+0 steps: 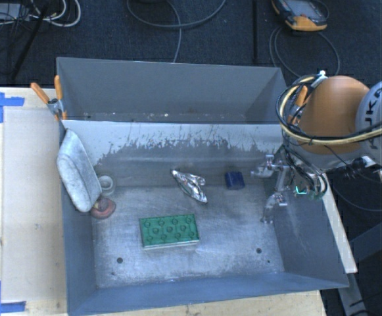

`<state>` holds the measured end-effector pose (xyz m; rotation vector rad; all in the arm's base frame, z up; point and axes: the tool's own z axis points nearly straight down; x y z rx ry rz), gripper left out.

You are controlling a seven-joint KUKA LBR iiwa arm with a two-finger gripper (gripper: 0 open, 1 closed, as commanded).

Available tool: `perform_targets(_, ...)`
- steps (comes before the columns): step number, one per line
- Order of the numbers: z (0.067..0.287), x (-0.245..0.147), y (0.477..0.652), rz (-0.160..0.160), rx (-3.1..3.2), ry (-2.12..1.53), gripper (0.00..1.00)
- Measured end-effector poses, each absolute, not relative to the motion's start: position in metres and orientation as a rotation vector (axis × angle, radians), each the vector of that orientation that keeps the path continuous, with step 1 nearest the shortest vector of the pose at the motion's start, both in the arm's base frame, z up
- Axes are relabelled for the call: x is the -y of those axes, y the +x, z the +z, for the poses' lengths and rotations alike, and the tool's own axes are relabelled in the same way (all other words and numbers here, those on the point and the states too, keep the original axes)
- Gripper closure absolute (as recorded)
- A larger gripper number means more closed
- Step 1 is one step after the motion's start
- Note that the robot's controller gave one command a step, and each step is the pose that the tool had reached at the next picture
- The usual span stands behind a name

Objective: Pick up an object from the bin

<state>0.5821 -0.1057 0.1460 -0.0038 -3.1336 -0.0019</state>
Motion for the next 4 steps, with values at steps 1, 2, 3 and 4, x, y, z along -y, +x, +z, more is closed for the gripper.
perform_targets(1,0.141,0.084,0.527,-0.003,3.116,0.367,0.00)
perform_targets(2,0.120,0.002,0.552,-0.008,3.130,0.272,0.00)
perform_targets(3,0.071,-0.077,0.538,0.000,3.125,0.335,0.00)
perform_targets(4,0.072,-0.084,0.554,0.000,3.091,0.558,0.00)
